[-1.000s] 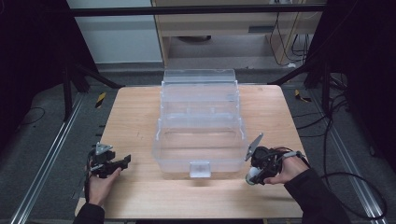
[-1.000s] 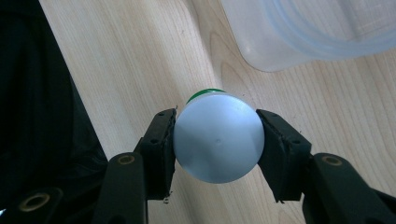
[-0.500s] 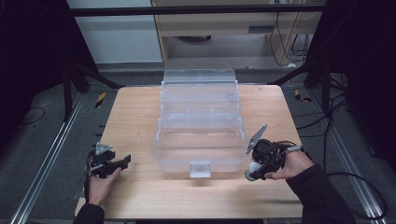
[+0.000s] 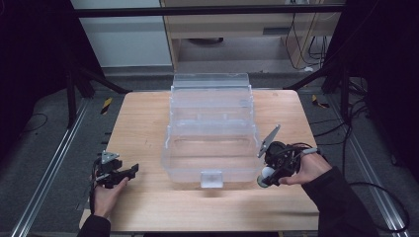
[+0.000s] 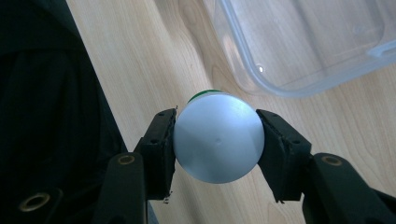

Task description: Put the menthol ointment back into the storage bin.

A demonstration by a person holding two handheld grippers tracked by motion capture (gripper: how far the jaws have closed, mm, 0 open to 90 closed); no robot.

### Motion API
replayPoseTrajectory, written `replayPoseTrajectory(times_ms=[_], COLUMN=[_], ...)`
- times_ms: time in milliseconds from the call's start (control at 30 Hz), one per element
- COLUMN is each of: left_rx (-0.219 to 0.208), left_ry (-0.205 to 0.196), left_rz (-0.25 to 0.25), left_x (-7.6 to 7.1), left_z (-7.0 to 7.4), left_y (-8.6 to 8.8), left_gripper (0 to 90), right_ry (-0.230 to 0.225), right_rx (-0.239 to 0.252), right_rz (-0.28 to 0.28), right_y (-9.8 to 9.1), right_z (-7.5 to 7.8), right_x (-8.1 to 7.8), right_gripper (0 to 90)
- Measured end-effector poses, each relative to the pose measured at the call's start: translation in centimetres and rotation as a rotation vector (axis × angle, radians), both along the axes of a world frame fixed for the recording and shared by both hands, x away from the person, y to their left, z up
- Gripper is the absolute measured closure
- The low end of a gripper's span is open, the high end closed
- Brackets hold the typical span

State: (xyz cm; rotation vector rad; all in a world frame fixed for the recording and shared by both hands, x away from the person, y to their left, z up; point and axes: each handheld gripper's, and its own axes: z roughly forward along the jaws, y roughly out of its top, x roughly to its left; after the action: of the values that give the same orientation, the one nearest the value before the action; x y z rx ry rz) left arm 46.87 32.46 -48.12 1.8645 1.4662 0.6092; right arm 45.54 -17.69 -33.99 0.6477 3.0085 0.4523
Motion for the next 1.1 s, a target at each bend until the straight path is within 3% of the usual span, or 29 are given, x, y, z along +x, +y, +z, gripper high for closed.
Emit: replayPoseTrajectory(times_ms=[633,1100], left_rx=[-0.003,-0.002], left_ry=[-0.001,-0.001], left_rz=[0.001,0.002], left_x=[0.0,0.0], left_z=[0.0,0.0], left_y=[0.0,0.1], left_gripper=[29.2,29.3], right_ry=[-0.037,-0.052], right_rx=[0.029,0.052], right_rz=[0.012,-0.003], right_y=[1.5,2.6], right_z=[3.2,3.2], right_x=[1.5,4.2], right_gripper=[50.3,50.4])
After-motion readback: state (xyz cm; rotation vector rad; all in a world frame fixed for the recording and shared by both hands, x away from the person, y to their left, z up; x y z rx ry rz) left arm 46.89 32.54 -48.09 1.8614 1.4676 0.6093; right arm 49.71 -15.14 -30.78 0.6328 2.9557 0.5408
